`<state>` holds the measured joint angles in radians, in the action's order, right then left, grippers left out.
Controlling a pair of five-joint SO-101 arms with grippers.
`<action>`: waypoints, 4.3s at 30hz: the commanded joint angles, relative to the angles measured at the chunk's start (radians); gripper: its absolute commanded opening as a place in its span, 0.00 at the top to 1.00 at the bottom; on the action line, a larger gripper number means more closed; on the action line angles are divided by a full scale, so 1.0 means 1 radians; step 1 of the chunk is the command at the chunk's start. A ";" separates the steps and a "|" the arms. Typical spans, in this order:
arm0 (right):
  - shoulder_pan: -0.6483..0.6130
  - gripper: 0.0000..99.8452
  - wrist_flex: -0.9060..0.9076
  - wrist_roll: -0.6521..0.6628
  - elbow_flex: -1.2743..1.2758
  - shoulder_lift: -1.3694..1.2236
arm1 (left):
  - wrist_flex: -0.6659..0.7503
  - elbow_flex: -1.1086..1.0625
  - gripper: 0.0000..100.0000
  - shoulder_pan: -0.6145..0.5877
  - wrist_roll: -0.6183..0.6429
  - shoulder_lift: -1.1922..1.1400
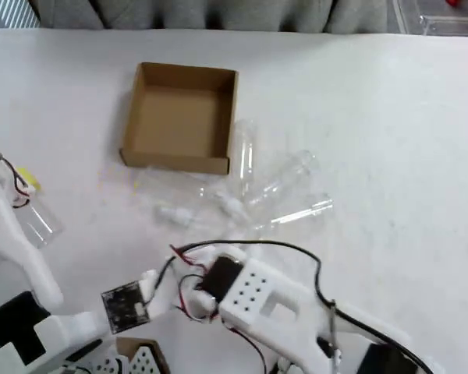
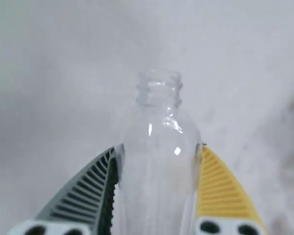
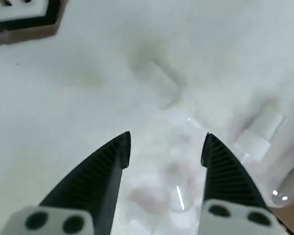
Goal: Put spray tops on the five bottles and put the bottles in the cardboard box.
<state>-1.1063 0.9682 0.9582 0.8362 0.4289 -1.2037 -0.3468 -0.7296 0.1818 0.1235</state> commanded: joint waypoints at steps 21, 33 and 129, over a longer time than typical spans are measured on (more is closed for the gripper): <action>0.036 0.96 -0.232 0.002 -0.265 -0.498 | 0.026 0.054 0.93 -0.007 0.002 0.010; 0.328 0.98 -0.099 -0.334 -0.265 -0.013 | -0.002 0.052 0.93 0.056 0.002 0.010; 0.326 0.98 -0.137 -0.838 -0.634 0.461 | 0.632 -1.099 0.93 0.974 -0.184 1.478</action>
<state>-0.7733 0.8071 0.1082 0.2716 0.8753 -0.6406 -1.4316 0.2401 0.0054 1.5858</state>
